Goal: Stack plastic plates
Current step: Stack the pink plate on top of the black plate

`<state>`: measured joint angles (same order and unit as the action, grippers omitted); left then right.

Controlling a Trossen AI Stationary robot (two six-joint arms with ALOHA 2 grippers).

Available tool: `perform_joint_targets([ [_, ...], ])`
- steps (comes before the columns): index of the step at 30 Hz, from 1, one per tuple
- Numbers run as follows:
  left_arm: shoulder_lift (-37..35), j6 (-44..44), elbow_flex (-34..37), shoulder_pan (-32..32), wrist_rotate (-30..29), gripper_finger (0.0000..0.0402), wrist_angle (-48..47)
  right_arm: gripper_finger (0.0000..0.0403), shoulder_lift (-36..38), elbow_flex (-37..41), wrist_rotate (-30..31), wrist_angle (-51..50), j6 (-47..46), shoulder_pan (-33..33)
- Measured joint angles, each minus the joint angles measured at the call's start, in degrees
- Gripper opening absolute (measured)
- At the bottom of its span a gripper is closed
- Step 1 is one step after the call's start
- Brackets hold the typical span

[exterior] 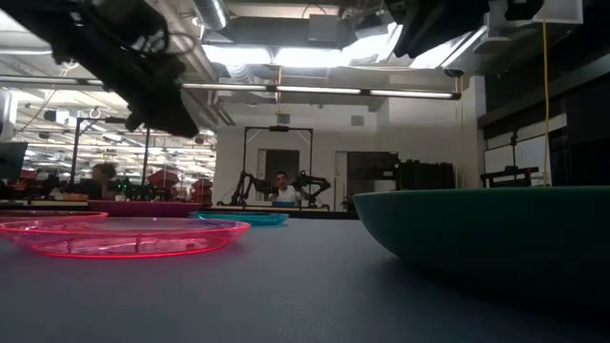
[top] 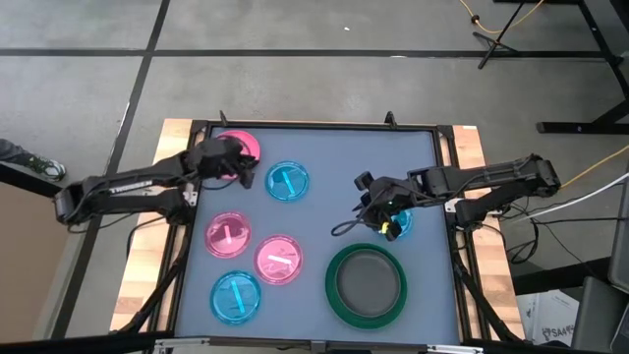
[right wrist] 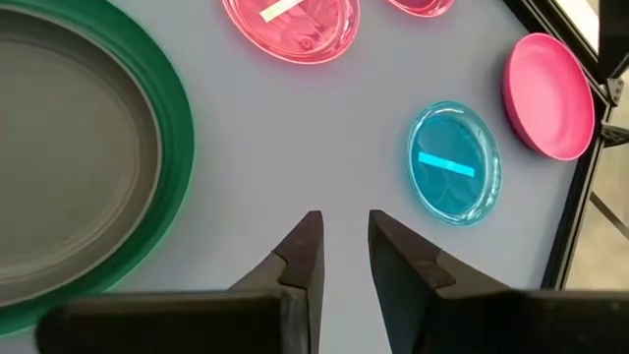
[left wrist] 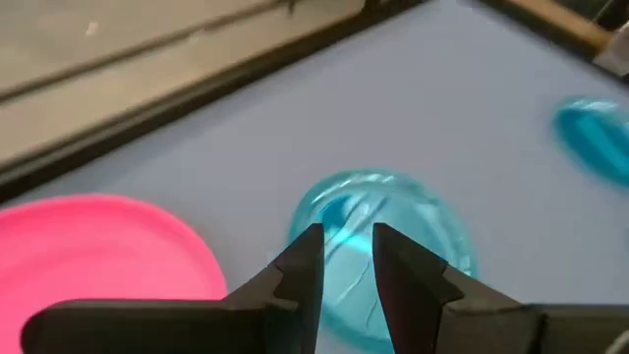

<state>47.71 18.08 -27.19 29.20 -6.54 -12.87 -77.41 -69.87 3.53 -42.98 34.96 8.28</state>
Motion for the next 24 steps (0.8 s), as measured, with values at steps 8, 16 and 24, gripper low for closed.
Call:
perform_joint_targets([
  [8, 12.3, -0.6, -5.9, 6.3, 5.4, 0.0084, -6.7, 0.0074, 0.0, 0.0, 0.0, 0.1, -0.1, -2.6],
  [16, 19.8, -0.6, -6.0, 9.4, 6.6, 0.0084, -8.1, 0.0074, 0.0, 0.0, 0.0, 4.1, 0.9, -6.4],
  [24, 23.5, -0.6, -6.0, 9.5, 4.0, 0.0084, -8.1, 0.0074, 0.0, 0.0, -0.1, 7.7, 1.3, -9.8],
])
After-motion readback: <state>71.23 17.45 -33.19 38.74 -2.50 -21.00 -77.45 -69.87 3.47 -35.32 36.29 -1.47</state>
